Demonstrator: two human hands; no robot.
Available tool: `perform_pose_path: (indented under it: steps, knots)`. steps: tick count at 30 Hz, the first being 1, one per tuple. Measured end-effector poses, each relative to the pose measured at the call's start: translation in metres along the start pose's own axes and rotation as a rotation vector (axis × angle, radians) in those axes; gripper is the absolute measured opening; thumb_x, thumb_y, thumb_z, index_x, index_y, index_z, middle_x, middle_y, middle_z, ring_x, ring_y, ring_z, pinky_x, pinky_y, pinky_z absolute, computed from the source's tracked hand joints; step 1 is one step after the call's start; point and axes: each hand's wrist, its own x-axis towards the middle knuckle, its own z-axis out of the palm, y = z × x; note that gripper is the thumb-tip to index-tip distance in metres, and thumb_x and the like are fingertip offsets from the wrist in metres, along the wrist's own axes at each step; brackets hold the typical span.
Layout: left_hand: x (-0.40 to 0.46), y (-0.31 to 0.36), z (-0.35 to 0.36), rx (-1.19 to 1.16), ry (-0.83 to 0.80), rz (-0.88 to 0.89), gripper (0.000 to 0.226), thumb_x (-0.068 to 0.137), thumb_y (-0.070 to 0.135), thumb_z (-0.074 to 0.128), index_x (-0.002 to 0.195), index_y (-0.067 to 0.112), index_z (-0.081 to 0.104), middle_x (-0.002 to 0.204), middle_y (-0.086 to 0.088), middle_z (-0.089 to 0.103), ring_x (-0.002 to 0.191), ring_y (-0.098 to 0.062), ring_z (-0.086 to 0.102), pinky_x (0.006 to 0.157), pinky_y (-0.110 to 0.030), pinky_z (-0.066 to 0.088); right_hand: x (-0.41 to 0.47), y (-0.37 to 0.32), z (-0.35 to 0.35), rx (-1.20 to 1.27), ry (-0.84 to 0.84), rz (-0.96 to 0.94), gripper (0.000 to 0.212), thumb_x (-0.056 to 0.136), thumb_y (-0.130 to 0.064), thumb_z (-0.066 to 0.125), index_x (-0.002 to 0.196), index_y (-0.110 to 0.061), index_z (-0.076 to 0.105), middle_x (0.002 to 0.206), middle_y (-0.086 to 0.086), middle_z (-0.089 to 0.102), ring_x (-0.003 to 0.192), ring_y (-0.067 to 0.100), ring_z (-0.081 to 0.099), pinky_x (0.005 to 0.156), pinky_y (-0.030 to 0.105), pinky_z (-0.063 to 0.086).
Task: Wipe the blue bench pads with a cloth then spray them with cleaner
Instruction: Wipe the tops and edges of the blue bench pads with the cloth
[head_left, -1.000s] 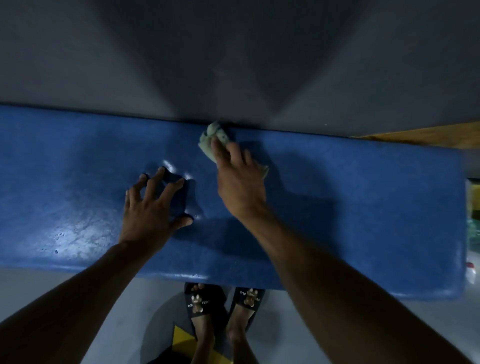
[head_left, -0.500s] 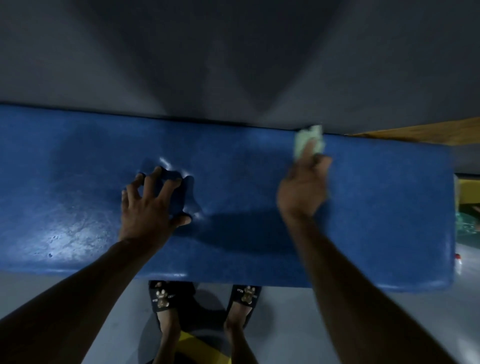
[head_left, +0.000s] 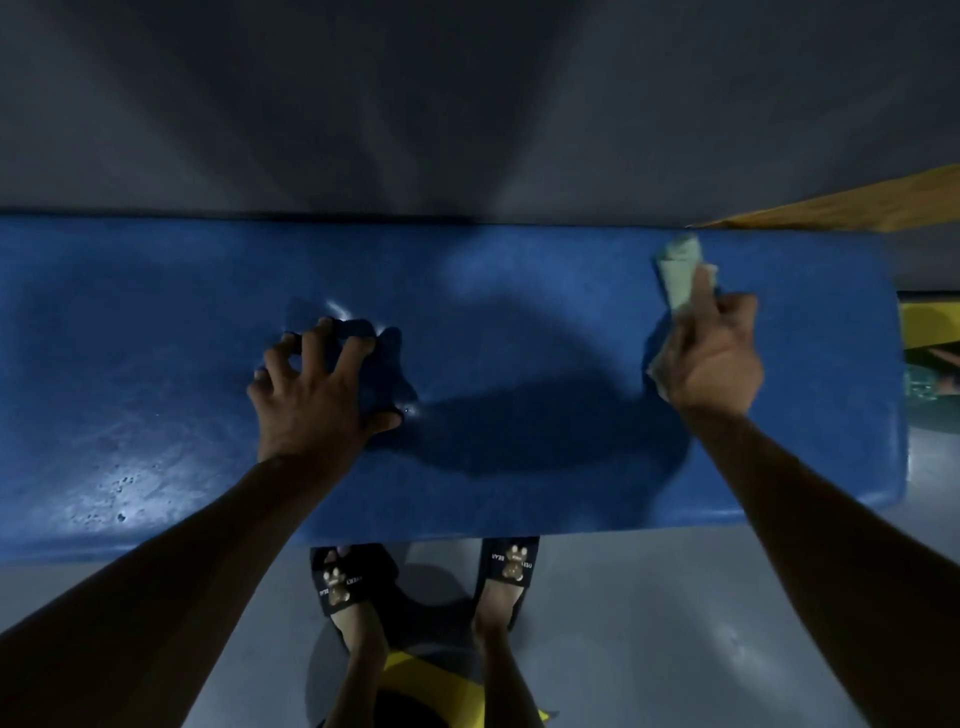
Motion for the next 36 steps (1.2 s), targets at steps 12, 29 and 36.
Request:
perform_pose_path:
  steps: [12, 29, 36]
  knots:
    - [-0.001, -0.005, -0.003, 0.023, -0.020, 0.036, 0.088, 0.068, 0.068, 0.072, 0.139, 0.039, 0.029, 0.148, -0.008, 0.023, 0.127, -0.046, 0.027, 0.093, -0.065, 0.038, -0.144, -0.116, 0.030, 0.026, -0.274, -0.612, 0.070, 0.087, -0.024, 0.067, 0.150, -0.034, 0.039, 0.125, 0.006, 0.059, 0.088, 0.029, 0.067, 0.062, 0.035, 0.055]
    - [-0.004, -0.008, 0.003, 0.055, 0.038, 0.064, 0.090, 0.066, 0.062, 0.077, 0.137, 0.035, 0.029, 0.141, -0.010, 0.027, 0.125, -0.045, 0.032, 0.092, -0.061, 0.040, -0.246, -0.159, 0.035, 0.056, -0.266, -0.389, 0.078, 0.077, -0.008, 0.067, 0.149, -0.025, 0.044, 0.121, 0.009, 0.053, 0.087, 0.029, 0.063, 0.062, 0.035, 0.052]
    - [-0.004, -0.008, 0.007, 0.037, 0.046, 0.069, 0.089, 0.067, 0.068, 0.073, 0.136, 0.034, 0.030, 0.144, -0.011, 0.024, 0.125, -0.046, 0.031, 0.093, -0.064, 0.039, -0.186, 0.003, -0.011, -0.030, -0.189, 0.042, 0.054, 0.097, -0.020, 0.043, 0.150, -0.030, 0.041, 0.129, 0.013, 0.045, 0.099, 0.036, 0.057, 0.074, 0.032, 0.038]
